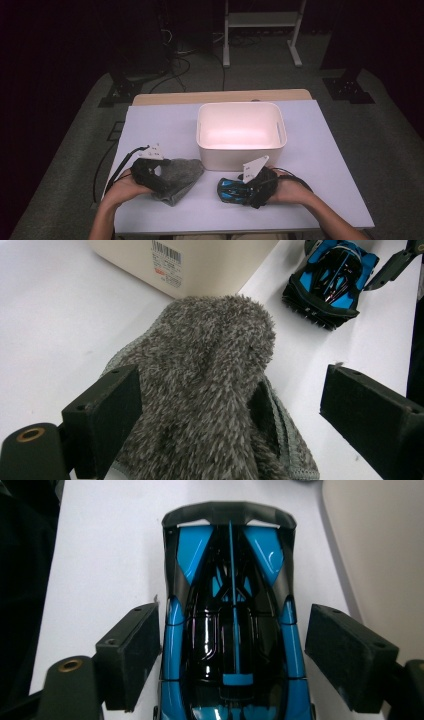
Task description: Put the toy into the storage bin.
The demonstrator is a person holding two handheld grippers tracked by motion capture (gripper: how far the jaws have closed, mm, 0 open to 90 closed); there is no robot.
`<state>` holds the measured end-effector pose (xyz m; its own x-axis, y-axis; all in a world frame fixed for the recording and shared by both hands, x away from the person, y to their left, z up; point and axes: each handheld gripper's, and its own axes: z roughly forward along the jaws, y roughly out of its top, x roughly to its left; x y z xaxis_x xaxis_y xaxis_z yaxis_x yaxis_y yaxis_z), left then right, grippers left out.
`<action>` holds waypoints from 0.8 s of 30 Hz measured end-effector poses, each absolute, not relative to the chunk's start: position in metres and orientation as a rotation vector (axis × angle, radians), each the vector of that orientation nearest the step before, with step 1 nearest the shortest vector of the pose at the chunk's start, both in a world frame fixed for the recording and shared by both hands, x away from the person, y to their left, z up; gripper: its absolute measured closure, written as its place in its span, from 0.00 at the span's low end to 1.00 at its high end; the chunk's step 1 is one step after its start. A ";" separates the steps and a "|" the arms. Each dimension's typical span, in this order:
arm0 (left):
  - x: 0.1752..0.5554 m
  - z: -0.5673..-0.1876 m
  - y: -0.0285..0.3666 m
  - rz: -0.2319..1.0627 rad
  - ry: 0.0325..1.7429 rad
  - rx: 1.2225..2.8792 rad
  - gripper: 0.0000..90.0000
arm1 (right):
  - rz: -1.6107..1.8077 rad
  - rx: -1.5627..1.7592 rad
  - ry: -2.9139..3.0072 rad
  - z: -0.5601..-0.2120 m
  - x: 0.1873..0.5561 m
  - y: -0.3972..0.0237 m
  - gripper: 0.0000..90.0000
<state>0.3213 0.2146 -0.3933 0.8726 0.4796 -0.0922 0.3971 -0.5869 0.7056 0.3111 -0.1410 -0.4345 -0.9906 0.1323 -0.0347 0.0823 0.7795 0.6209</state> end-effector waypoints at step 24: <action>0.322 -0.397 0.213 0.121 0.627 2.283 0.10 | 0.978 0.177 2.903 -0.449 0.313 -0.140 0.24</action>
<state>0.3217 0.2129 -0.3971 0.8755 0.4728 -0.0997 0.4015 -0.5970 0.6945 0.3125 -0.1398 -0.4488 -0.9907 0.1322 -0.0320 0.0859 0.7903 0.6066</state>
